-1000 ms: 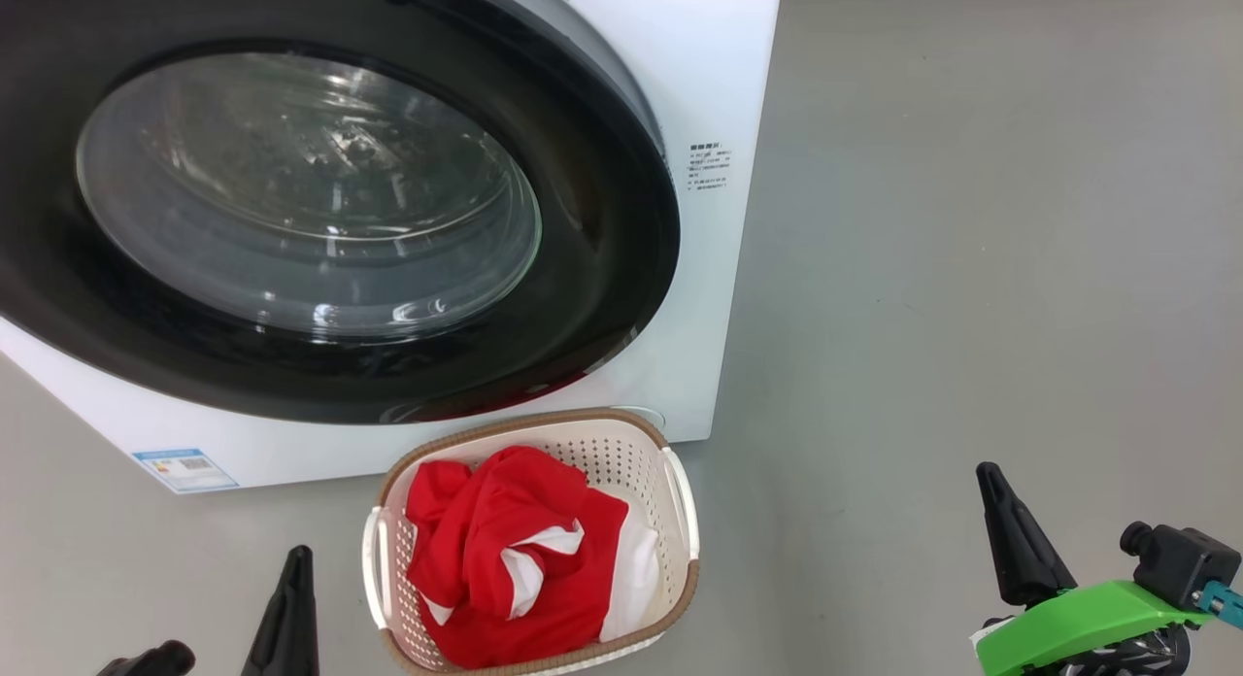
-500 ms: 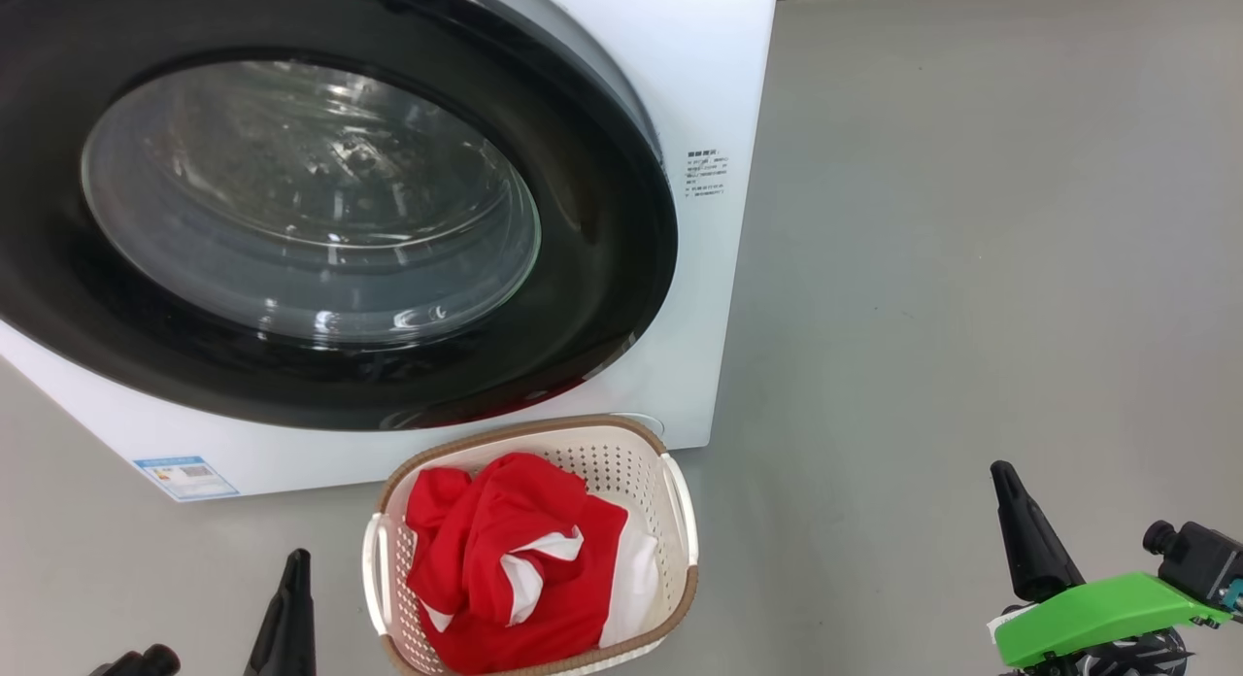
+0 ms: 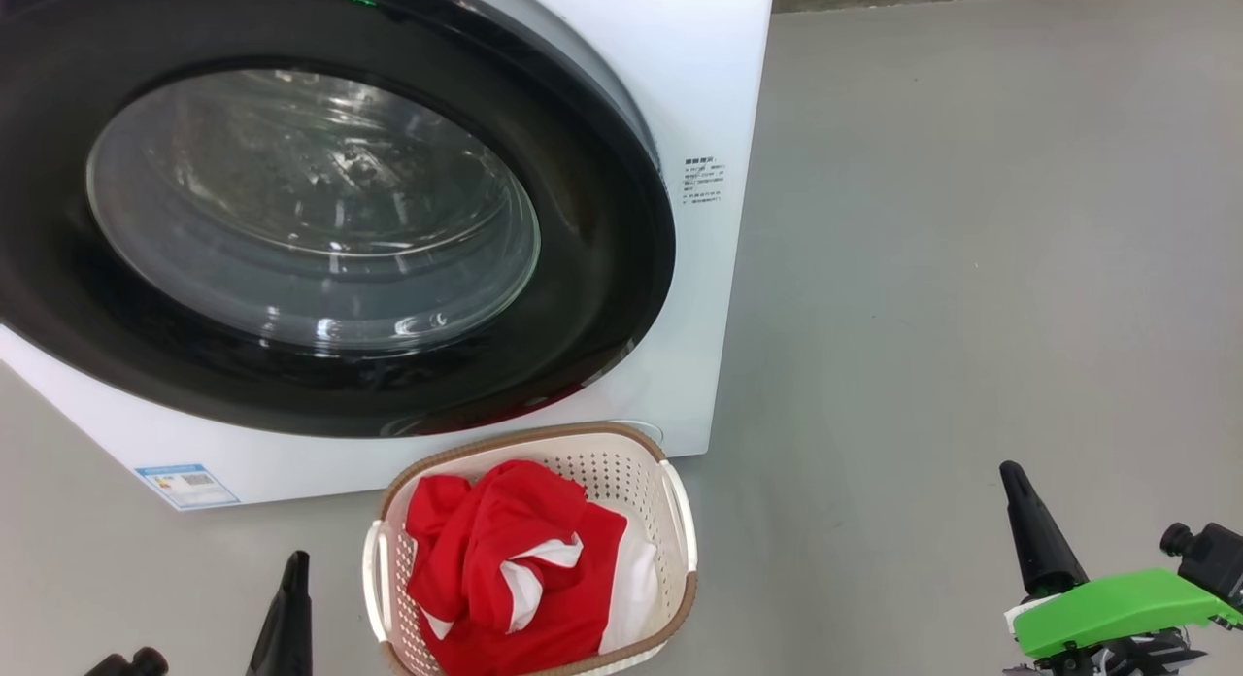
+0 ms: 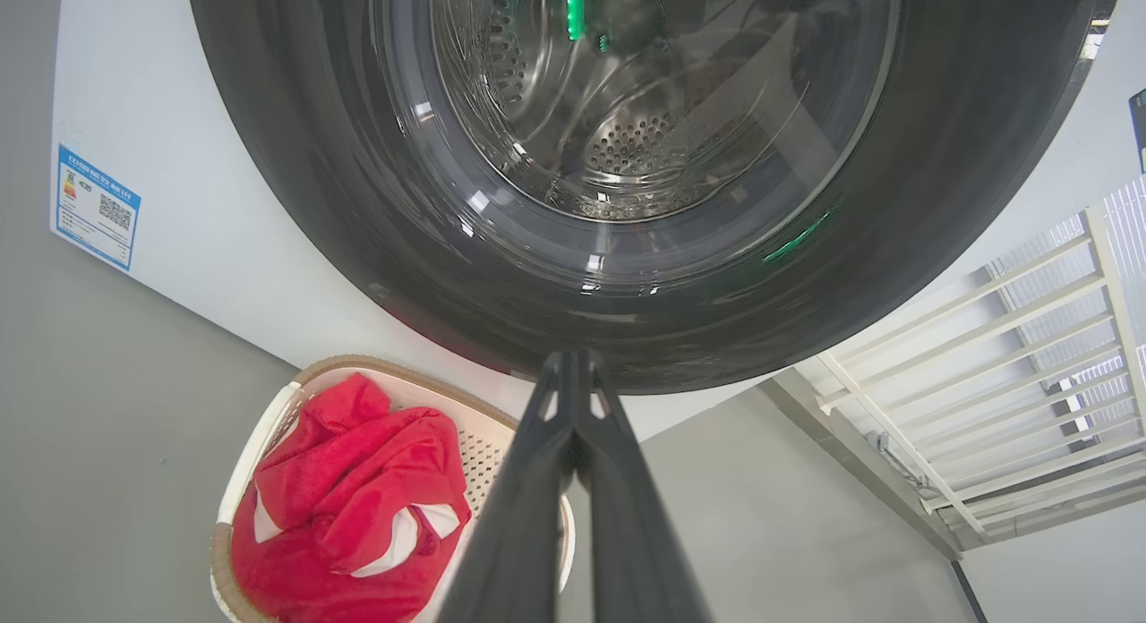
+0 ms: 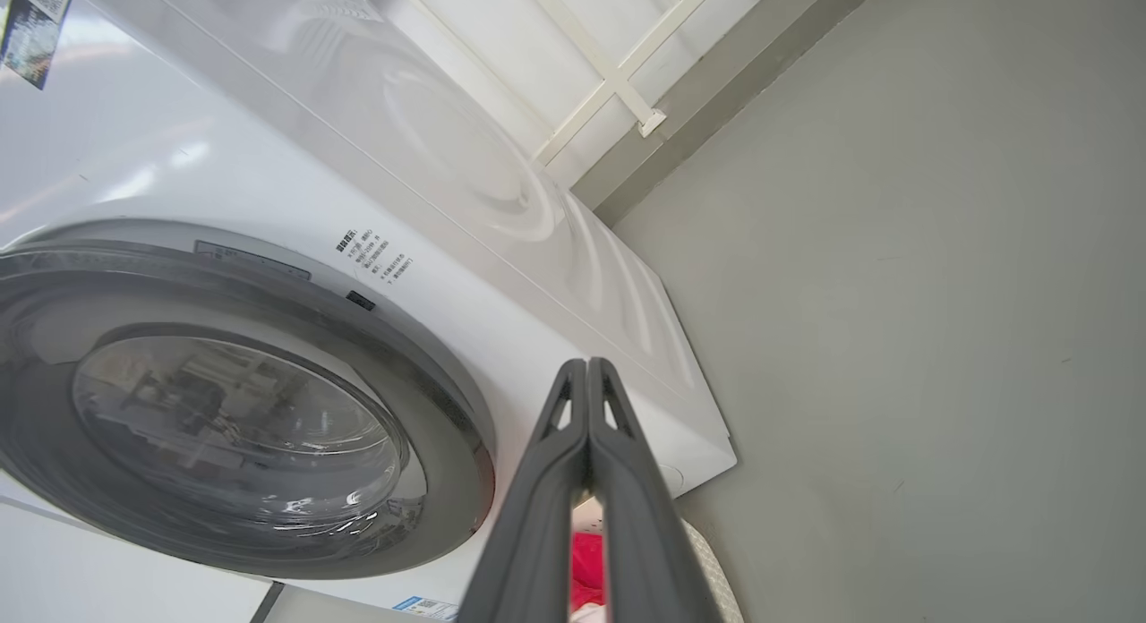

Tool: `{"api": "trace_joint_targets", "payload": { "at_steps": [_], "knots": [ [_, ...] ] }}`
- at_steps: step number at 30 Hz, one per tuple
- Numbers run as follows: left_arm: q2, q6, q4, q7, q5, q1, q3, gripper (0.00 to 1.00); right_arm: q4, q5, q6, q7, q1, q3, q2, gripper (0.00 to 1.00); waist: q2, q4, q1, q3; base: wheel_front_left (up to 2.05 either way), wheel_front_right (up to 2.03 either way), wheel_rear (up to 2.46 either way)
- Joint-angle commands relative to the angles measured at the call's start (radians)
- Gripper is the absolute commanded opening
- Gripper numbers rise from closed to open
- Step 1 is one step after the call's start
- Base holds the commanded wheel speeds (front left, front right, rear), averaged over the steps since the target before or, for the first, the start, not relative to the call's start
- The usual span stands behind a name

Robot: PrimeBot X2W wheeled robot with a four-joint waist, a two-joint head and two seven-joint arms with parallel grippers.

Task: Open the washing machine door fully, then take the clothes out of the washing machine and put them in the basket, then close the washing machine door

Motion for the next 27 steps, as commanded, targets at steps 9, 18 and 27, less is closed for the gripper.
{"api": "trace_joint_targets", "payload": {
  "at_steps": [9, 18, 27],
  "knots": [
    [0.022, -0.004, -0.016, 0.028, -0.114, -0.058, 0.016, 0.0, -0.031, 0.093, -0.001, 0.028, -0.042, -0.012, -0.003, 0.0, -0.0001, -0.001, -0.0001, -0.008, 0.0, 0.0, 0.0],
    [0.024, -0.004, -0.013, 0.053, -0.209, -0.067, 0.018, 0.0, -0.033, 0.174, -0.001, 0.055, -0.049, -0.024, 0.001, 0.0, -0.0001, -0.003, -0.0001, -0.017, 0.0, 0.0, 0.0],
    [0.025, -0.005, -0.01, 0.079, -0.305, -0.077, 0.021, 0.0, -0.035, 0.255, -0.001, 0.081, -0.055, -0.035, 0.005, 0.0, -0.0001, -0.004, -0.0001, -0.025, 0.0, 0.0, 0.0]
  ]
}}
